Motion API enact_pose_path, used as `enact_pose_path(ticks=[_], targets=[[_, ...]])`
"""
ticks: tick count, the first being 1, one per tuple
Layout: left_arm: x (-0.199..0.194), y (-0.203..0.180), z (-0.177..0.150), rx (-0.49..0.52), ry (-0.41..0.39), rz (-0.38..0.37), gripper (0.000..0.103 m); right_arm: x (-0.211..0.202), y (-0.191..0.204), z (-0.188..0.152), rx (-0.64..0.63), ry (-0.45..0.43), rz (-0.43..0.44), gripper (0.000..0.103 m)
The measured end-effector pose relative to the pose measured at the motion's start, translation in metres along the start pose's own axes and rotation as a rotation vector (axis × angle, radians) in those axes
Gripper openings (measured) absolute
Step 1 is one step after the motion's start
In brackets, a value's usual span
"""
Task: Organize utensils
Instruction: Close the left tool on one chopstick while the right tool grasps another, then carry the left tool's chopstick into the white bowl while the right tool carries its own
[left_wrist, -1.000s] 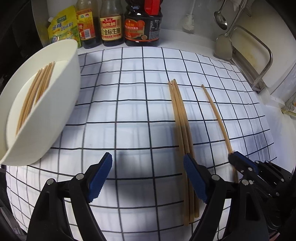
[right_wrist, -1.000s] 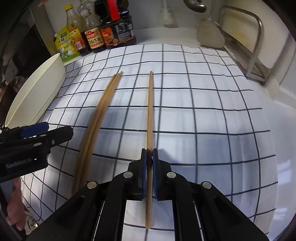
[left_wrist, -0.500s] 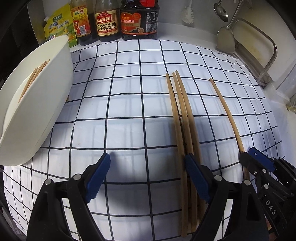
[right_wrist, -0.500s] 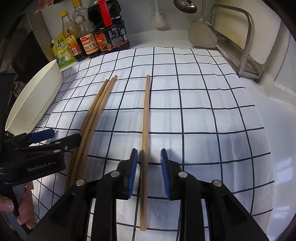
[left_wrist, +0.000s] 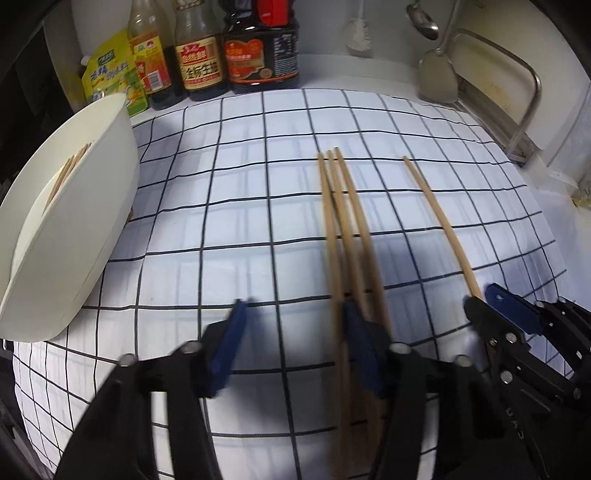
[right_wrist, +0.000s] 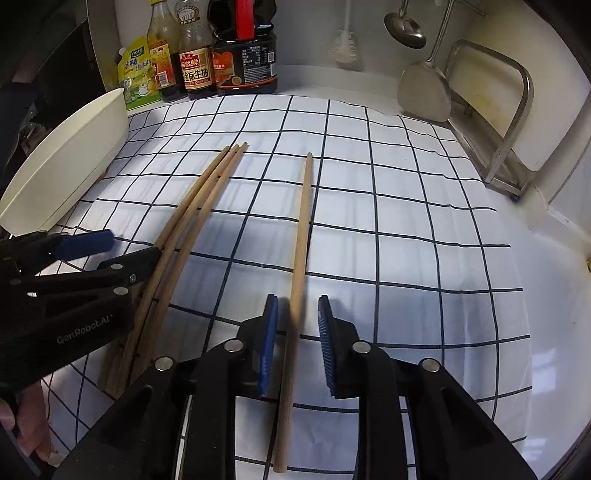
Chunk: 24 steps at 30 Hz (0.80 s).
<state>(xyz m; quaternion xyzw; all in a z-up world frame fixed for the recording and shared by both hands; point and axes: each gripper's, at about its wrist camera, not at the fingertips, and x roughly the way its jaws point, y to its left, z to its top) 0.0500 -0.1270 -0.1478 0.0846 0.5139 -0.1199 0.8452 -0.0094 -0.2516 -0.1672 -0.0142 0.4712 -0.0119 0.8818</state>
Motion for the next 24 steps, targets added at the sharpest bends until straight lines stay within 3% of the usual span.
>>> enact_pose_path(ticks=[1, 3, 4, 11, 19, 24], targets=[[-0.001, -0.002, -0.001, 0.007, -0.001, -0.005, 0.031, 0.000, 0.001, 0.000, 0.000, 0.000, 0.008, 0.010], [-0.002, -0.004, -0.001, 0.017, 0.003, -0.019, 0.010, 0.000, 0.002, 0.001, 0.008, 0.004, 0.020, 0.007], [-0.002, -0.004, 0.000, 0.021, 0.010, -0.025, 0.007, -0.001, 0.000, 0.001, 0.025, 0.007, 0.037, 0.007], [-0.013, 0.011, 0.004, -0.006, 0.033, -0.086, 0.007, -0.013, -0.005, 0.005, 0.134, 0.023, 0.123, 0.007], [-0.067, 0.048, 0.025, -0.033, -0.066, -0.127, 0.007, -0.056, 0.018, 0.037, 0.153, -0.054, 0.165, 0.007], [-0.104, 0.094, 0.035, -0.077, -0.136, -0.075, 0.007, -0.078, 0.053, 0.068, 0.110, -0.118, 0.213, 0.007]])
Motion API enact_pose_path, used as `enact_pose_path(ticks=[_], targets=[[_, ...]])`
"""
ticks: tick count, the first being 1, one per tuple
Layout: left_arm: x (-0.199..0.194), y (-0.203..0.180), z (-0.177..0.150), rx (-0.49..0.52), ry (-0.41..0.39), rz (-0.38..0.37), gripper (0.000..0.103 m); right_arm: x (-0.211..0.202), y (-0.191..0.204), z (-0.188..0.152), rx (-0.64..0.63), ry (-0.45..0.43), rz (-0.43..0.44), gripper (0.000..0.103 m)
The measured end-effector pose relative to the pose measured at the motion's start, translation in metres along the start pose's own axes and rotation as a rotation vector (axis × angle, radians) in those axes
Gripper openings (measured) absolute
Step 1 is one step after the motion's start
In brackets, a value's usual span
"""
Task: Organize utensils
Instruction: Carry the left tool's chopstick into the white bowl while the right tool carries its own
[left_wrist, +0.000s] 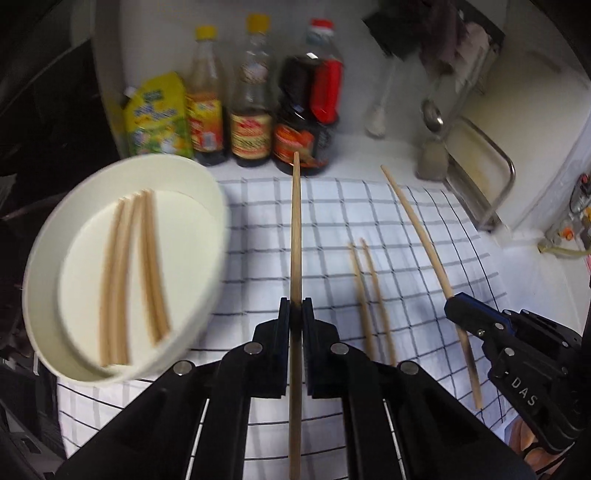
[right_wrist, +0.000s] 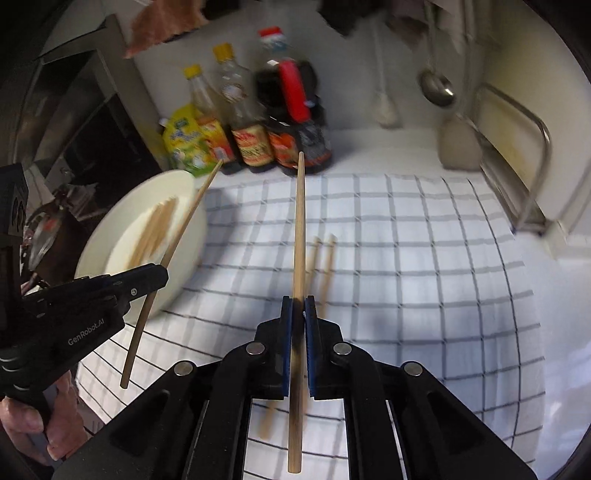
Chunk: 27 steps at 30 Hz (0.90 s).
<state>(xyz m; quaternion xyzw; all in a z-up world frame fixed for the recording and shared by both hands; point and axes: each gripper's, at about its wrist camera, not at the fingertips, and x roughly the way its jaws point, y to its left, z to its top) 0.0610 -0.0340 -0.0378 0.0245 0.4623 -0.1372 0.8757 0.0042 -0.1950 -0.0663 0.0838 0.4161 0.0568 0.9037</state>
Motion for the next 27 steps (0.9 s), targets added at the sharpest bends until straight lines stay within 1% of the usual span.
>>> enact_pose_path(ticks=[3, 7, 11, 15, 18, 20, 24, 27], targets=[[-0.016, 0.036, 0.010, -0.036, -0.029, 0.036, 0.007, 0.006, 0.035, 0.018, -0.044, -0.021, 0.045, 0.007], [-0.029, 0.083, 0.019, -0.066, -0.055, 0.095, 0.007, 0.029, 0.084, 0.042, -0.076, -0.020, 0.134, 0.007], [-0.031, 0.130, 0.029, -0.099, -0.062, 0.139, 0.007, 0.055, 0.129, 0.063, -0.114, -0.011, 0.194, 0.007], [-0.025, 0.163, 0.034, -0.128, -0.053, 0.159, 0.007, 0.082, 0.171, 0.082, -0.139, -0.004, 0.238, 0.007], [-0.016, 0.183, 0.036, -0.149, -0.040, 0.165, 0.007, 0.100, 0.190, 0.086, -0.154, 0.016, 0.243, 0.007], [-0.008, 0.192, 0.036, -0.163, -0.030, 0.164, 0.007, 0.120, 0.200, 0.087, -0.155, 0.051, 0.237, 0.007], [0.012, 0.205, 0.035, -0.184, 0.011, 0.157, 0.007, 0.151, 0.208, 0.082, -0.149, 0.123, 0.204, 0.007], [0.025, 0.210, 0.033, -0.187, 0.035, 0.151, 0.008, 0.163, 0.209, 0.078, -0.147, 0.156, 0.184, 0.007]])
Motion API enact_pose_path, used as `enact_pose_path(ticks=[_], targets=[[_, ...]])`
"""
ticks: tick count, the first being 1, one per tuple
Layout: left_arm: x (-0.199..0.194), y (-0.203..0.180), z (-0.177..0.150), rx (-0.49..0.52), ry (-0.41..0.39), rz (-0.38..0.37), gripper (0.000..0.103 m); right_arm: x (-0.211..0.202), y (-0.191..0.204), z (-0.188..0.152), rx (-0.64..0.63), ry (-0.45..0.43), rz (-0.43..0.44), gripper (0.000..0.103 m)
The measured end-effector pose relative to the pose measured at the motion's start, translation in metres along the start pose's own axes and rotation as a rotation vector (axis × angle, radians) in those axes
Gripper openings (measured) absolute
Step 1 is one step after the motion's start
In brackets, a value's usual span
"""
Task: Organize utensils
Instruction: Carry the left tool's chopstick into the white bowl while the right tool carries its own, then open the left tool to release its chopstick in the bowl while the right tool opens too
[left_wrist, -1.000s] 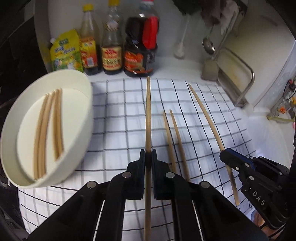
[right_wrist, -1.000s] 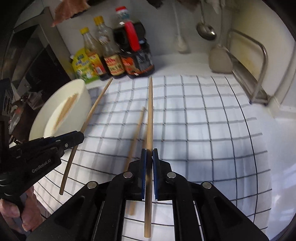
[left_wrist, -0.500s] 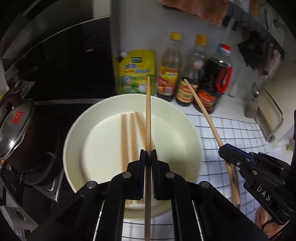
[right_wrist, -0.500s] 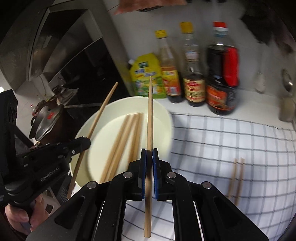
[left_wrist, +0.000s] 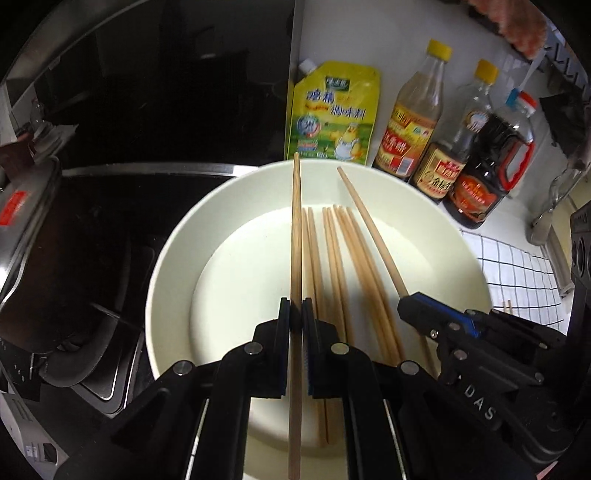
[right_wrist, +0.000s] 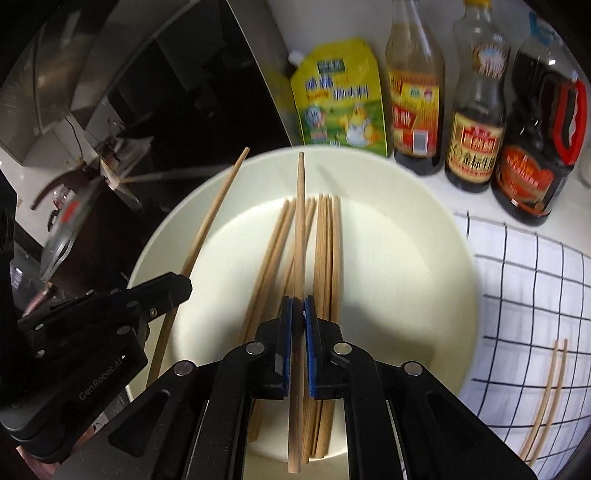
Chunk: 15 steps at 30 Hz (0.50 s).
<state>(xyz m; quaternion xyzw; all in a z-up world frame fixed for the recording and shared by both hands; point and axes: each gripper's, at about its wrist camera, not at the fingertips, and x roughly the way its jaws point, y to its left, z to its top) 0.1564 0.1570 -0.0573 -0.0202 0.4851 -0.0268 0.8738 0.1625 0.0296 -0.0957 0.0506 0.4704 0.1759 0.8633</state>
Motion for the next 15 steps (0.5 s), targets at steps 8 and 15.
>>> enact_pose_path(ticks=[8, 15], targets=[[0.017, 0.006, -0.003, -0.005, 0.046, 0.024, 0.008, 0.008, -0.006, -0.003, 0.024, 0.025, -0.037, 0.008], [0.010, 0.013, -0.006, -0.025, 0.055, 0.043, 0.047, -0.010, -0.007, -0.007, 0.028, -0.028, -0.049, 0.020]])
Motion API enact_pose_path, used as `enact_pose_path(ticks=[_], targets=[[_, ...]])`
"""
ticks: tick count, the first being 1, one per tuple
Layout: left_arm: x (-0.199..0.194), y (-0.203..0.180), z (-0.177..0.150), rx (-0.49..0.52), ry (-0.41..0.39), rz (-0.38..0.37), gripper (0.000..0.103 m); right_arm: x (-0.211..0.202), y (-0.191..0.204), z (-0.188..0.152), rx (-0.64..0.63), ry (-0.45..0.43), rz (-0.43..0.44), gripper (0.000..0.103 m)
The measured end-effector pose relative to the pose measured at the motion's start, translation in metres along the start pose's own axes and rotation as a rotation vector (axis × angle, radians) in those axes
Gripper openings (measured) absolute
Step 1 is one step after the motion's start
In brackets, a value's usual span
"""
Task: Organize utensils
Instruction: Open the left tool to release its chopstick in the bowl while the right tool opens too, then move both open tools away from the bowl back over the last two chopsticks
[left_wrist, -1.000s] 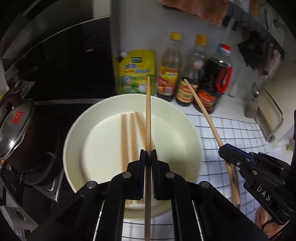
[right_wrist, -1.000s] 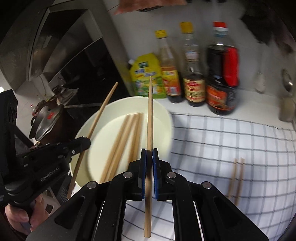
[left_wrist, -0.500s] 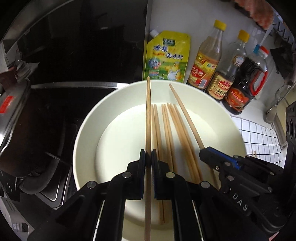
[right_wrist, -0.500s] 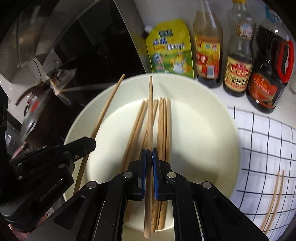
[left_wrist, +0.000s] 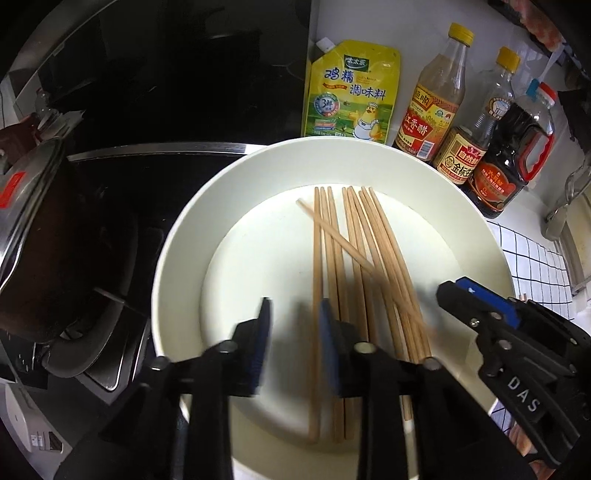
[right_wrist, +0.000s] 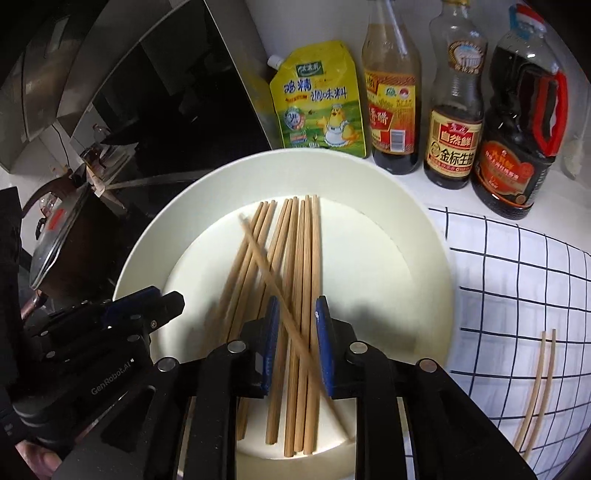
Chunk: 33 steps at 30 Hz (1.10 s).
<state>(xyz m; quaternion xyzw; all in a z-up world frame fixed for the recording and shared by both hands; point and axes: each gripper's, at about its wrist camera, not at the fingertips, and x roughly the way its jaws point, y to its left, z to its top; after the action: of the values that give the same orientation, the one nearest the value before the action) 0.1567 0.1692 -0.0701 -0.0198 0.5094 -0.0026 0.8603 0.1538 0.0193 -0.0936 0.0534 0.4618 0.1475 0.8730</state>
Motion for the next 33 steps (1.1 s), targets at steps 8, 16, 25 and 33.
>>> enact_pose_path(ticks=[8, 16, 25, 33], targets=[[-0.033, 0.004, -0.008, -0.022, -0.070, -0.005, 0.074, -0.022, -0.002, -0.015, -0.002, -0.019, -0.008, 0.020], [-0.063, -0.002, -0.019, -0.023, -0.103, -0.008, 0.074, -0.057, -0.006, -0.031, -0.005, -0.051, -0.021, 0.021], [-0.095, -0.023, -0.038, -0.005, -0.141, -0.034, 0.074, -0.099, -0.015, -0.050, -0.013, -0.094, -0.030, 0.025], [-0.105, -0.060, -0.058, 0.028, -0.140, -0.090, 0.074, -0.129, -0.045, -0.076, 0.018, -0.106, -0.078, 0.028]])
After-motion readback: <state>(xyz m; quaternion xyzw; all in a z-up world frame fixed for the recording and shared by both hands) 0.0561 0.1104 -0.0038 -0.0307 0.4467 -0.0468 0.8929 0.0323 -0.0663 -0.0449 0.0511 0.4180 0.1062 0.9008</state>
